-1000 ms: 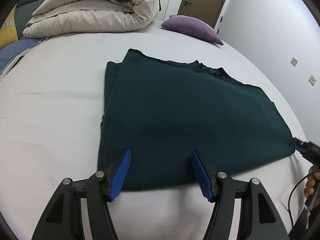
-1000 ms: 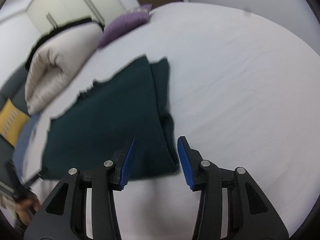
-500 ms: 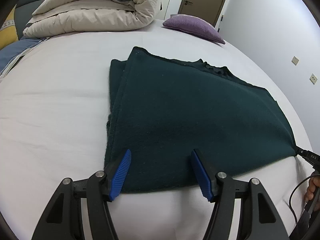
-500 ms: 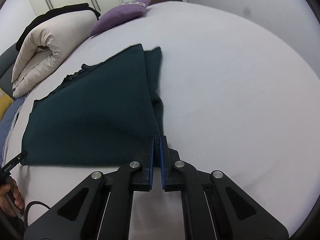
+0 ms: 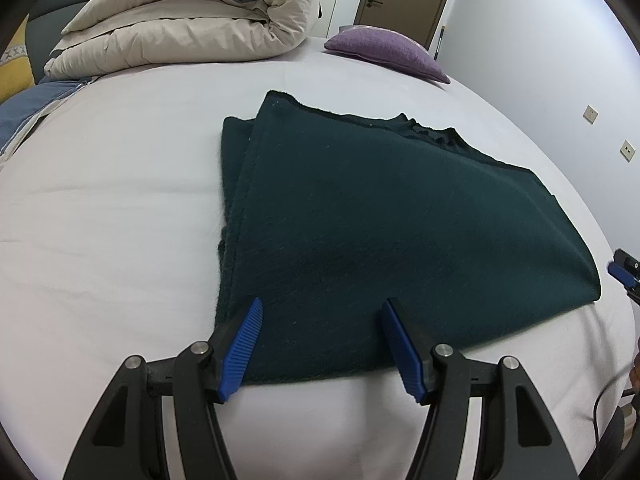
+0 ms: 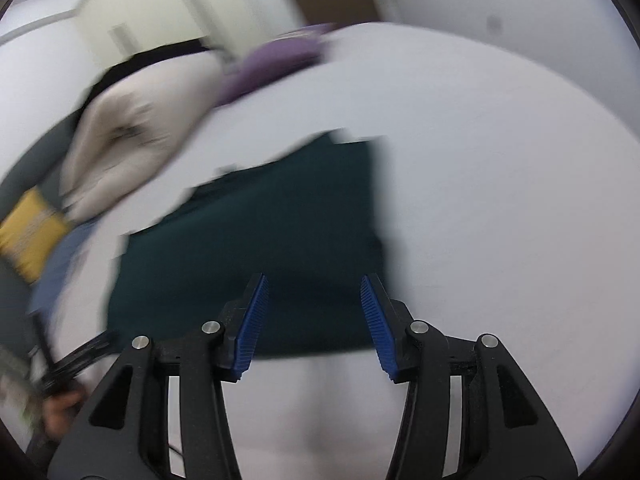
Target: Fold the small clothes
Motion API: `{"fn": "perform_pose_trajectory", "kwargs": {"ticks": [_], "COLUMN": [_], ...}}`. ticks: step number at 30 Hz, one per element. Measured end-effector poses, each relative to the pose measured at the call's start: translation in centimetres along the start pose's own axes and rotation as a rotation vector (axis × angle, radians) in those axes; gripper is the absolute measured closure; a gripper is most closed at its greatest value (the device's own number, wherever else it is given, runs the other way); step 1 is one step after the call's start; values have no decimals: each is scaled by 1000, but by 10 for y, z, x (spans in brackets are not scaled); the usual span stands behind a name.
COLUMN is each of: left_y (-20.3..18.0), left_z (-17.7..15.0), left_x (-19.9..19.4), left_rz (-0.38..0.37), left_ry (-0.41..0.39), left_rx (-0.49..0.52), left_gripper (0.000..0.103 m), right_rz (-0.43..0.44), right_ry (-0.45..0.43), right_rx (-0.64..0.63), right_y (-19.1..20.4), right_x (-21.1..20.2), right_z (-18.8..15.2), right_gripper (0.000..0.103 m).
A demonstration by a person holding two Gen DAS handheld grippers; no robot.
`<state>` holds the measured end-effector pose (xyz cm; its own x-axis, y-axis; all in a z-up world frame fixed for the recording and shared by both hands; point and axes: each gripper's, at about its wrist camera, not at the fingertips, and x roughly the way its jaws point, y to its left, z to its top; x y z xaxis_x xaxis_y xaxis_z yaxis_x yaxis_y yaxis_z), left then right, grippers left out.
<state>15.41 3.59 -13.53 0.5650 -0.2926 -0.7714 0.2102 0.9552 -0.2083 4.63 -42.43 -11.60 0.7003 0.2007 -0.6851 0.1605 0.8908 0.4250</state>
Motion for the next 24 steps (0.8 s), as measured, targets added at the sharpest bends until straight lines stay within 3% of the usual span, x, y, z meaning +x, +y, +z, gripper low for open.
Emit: {"fn": "perform_pose_trajectory", "kwargs": {"ticks": [3,6,8,10,15,16,18,21,24], "left_y": [5,6,9,12,15,15,13,7,-10], "left_z": [-1,-3,-4,-5,-6,-6,-6,-3,10], "left_x": [0,-1,-2,-3,-6,-8,-15,-27,-33], "left_rz": [-15,-18,-30,-46,-58,-54,-35,-15,-45], "left_ry": [2,3,1,-6,-13,-14,-22,-45,-64], "left_rx": [-13,-6,-12,-22,-35,-37,-48,-58,-46], "left_gripper": [38,38,38,38,39,39,39,40,40], "right_rz": [114,125,114,167,108,87,-78,-31,-5], "right_ry": [61,141,146,98,-65,-88,-145,-161,-126], "right_rx": [-31,49,109,177,358,381,403,459,423], "right_y": [19,3,-19,-44,-120,-127,-139,-152,-141], "right_x": [35,75,88,81,36,25,-2,-23,-19], "right_z": [2,7,10,14,21,21,19,13,10], "right_gripper": [56,56,63,69,70,66,54,50,44]}}
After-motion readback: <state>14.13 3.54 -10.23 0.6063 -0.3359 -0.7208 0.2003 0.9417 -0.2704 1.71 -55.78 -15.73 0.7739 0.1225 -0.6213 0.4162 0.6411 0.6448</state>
